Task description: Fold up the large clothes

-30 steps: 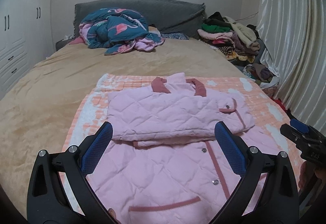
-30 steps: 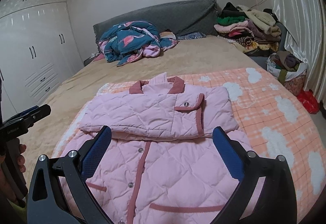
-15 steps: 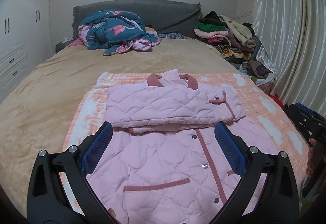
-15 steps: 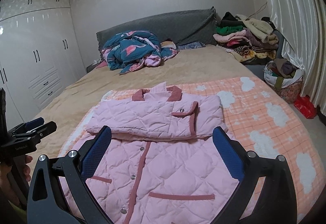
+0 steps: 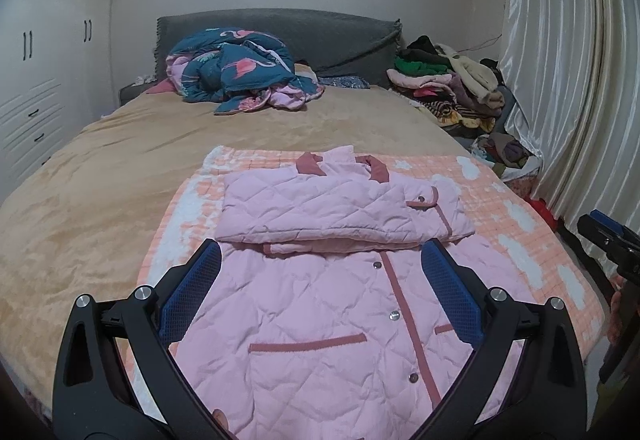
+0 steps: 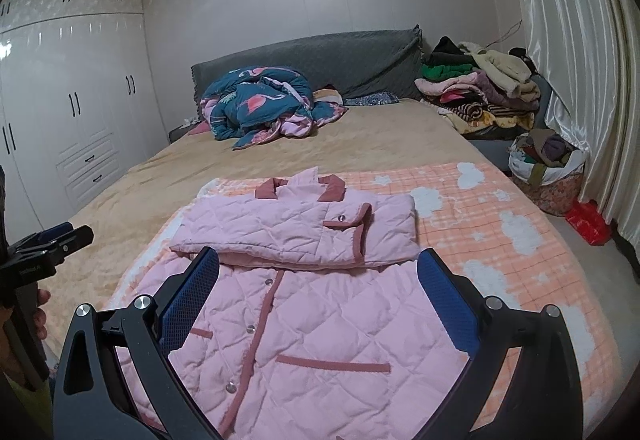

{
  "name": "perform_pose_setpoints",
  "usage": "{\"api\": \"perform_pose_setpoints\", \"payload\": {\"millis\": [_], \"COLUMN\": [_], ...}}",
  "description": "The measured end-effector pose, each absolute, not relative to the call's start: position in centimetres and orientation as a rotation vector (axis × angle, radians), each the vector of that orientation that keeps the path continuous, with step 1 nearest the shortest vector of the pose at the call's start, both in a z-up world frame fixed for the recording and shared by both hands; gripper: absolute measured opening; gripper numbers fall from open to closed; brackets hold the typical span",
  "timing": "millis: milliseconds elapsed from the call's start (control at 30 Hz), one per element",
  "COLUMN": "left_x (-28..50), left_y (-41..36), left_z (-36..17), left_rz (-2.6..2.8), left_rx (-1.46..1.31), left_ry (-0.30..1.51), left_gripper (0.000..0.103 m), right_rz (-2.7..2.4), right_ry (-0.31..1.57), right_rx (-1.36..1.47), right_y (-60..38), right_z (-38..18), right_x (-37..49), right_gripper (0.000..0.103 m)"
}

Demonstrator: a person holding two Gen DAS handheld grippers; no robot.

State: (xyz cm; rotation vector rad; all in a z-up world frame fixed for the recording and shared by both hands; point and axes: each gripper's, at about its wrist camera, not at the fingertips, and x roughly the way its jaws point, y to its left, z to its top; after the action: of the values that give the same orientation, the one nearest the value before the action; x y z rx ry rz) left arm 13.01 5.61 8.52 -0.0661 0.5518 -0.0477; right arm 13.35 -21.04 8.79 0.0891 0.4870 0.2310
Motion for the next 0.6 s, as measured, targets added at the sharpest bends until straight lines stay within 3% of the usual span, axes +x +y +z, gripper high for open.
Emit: {"api": "perform_pose_setpoints", "payload": {"millis": [600], "left_x": [10.2], "left_y": [4.4], "left_z": [5.7], "left_rz": [-0.051], "left_rx": [-0.059], "left_ry": [0.596], "left_gripper": [0.094], "right_rz": [0.211], "right_ry": [0.522], "right_rx": [0.067], "right_y": [-23.1], "right_z": [7.3], "right_x": [9.7], "right_gripper": [0.099]}}
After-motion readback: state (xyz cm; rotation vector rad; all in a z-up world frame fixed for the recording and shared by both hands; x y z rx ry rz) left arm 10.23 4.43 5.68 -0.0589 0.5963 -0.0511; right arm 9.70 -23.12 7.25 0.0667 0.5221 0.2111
